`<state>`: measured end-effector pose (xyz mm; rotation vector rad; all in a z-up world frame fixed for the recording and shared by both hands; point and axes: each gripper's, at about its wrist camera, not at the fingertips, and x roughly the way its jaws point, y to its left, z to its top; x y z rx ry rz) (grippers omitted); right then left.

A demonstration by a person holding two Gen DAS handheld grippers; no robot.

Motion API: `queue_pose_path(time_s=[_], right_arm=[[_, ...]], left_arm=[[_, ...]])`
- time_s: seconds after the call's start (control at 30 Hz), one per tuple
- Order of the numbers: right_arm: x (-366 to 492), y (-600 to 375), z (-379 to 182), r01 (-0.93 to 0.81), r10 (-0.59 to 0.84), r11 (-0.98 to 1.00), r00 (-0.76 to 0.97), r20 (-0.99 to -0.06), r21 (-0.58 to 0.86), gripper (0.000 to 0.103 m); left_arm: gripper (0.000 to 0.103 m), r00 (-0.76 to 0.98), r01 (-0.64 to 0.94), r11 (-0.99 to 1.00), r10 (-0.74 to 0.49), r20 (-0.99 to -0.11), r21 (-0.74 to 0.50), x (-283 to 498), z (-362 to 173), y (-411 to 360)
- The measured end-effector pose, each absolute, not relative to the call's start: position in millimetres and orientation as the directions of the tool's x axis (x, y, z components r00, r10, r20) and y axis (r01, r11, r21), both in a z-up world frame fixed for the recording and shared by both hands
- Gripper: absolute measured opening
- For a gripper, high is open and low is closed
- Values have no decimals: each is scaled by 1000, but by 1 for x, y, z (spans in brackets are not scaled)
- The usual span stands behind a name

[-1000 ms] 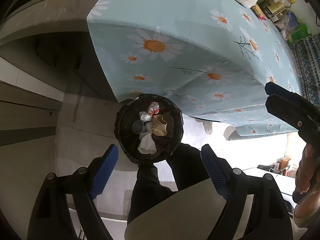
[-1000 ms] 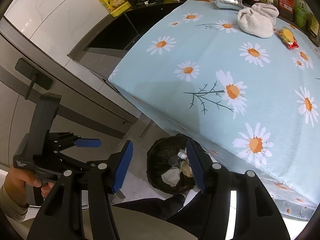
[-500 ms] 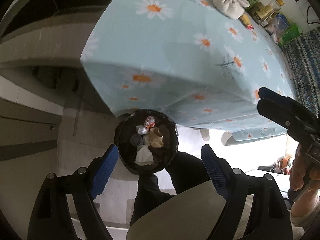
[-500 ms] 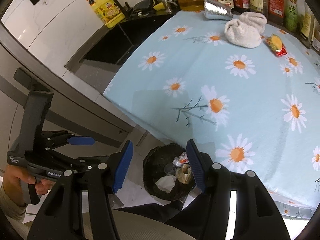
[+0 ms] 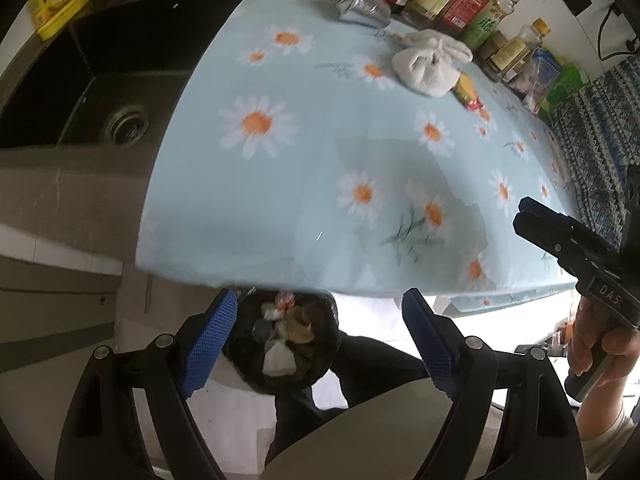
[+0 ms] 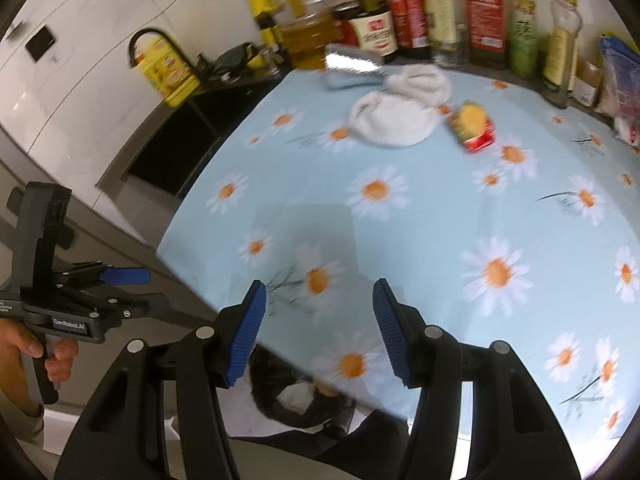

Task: Collect trash
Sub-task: 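Move both tools back up over the table toward the remaining trash, then grasp the grey knit cloth with the left tool while the right tool grasps the yellow snack bag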

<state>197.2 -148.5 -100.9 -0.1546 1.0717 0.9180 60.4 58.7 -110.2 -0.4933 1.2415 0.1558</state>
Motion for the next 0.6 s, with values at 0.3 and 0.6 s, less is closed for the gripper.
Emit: queue_pose_path(time_s=[0.3,0.6], right_arm=[[270,-167,-99,-690,541,674,217,-812,265,56],[343,-156,-112,-715,515,663,221,-828,222,56]], left_arm=[[82,346,-341,905,-128,-929,-252,128,-97,49],[82,349,-315,928,-84,-933,-201,199,-87,35]])
